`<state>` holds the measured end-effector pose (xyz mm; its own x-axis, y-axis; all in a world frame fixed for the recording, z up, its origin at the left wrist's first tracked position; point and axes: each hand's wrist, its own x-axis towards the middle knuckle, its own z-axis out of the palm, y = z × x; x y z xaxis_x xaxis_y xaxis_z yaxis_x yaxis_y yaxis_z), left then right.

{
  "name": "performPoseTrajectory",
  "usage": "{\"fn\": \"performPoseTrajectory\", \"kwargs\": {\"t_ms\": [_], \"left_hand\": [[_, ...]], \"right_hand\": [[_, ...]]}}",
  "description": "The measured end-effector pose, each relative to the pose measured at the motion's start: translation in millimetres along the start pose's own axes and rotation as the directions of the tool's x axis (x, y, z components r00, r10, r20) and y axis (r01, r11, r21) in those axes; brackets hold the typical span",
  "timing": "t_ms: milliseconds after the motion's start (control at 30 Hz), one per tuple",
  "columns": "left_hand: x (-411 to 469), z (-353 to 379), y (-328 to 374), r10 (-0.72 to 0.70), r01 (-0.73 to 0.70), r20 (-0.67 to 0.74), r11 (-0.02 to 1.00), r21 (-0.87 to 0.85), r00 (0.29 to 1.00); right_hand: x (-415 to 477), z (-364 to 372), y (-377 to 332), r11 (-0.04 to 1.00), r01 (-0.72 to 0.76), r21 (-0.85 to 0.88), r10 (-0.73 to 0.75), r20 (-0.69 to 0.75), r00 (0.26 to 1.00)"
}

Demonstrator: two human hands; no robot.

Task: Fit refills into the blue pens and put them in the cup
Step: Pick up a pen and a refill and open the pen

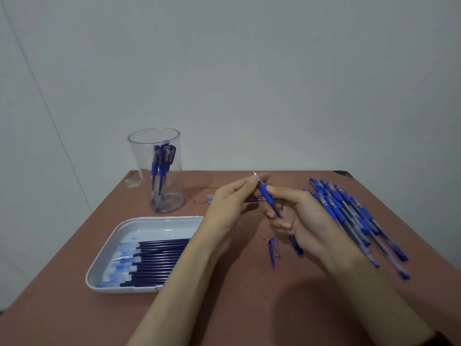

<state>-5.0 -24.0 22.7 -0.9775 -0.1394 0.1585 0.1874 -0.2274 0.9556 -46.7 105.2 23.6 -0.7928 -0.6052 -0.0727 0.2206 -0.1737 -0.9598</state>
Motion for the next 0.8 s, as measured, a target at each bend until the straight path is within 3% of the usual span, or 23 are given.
{"fn": "performPoseTrajectory", "kwargs": {"t_ms": [133, 433, 600, 700, 800], "left_hand": [[1.2, -2.0, 0.6, 0.01, -0.009, 0.015, 0.998, -0.066, 1.0], [0.7, -0.9, 4.4, 0.08, -0.108, -0.166, 0.98, -0.167, 0.983], [1.8, -1.2, 6.2, 0.01, -0.031, -0.072, 0.955, -0.295, 0.997], [2.7, -4.4, 5.9, 0.021, -0.06, -0.139, 0.958, -0.28, 0.99], [3.7, -7.8, 3.7, 0.041, -0.074, -0.211, 0.986, -0.151, 0.977]], "right_hand": [[-0.4, -2.7, -1.1, 0.997, -0.011, 0.079, 0.005, 0.081, 0.997], [3.2, 3.6, 5.9, 0.978, 0.183, -0.1, -0.182, 0.017, 0.983], [5.1, 4.9, 6.0, 0.98, 0.181, -0.087, -0.189, -0.092, 0.978], [6.4, 1.6, 4.3, 0.978, 0.195, -0.077, -0.207, -0.197, 0.958], [6.1, -1.5, 2.6, 0.975, 0.202, -0.091, -0.218, -0.246, 0.944]]}}
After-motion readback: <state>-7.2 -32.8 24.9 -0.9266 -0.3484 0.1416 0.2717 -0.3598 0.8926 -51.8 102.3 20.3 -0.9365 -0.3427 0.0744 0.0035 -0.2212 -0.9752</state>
